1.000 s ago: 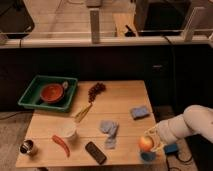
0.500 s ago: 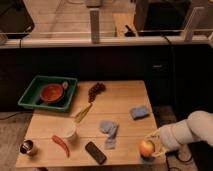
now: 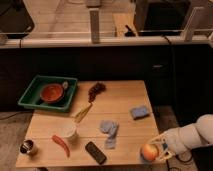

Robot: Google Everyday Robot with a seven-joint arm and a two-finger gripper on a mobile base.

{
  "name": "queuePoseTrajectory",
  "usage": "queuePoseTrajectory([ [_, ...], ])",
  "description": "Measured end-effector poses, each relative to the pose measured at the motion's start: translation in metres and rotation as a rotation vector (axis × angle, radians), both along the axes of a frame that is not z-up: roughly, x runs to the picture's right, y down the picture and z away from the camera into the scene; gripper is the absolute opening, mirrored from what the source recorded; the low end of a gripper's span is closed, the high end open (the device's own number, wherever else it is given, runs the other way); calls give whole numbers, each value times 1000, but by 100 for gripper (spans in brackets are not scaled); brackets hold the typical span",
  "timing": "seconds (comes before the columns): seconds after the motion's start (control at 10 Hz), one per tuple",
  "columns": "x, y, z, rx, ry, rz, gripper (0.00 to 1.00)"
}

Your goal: Place apple in plastic cup

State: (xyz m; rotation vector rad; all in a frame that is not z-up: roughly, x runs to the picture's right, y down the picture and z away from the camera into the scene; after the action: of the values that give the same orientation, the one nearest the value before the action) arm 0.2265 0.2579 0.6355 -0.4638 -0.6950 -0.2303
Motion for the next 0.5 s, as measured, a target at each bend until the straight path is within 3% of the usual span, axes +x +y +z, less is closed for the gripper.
queuePoseTrajectory([
  [0.3, 2, 2, 0, -4, 6, 8, 72],
  [0.5, 2, 4, 4, -9, 8, 12, 80],
])
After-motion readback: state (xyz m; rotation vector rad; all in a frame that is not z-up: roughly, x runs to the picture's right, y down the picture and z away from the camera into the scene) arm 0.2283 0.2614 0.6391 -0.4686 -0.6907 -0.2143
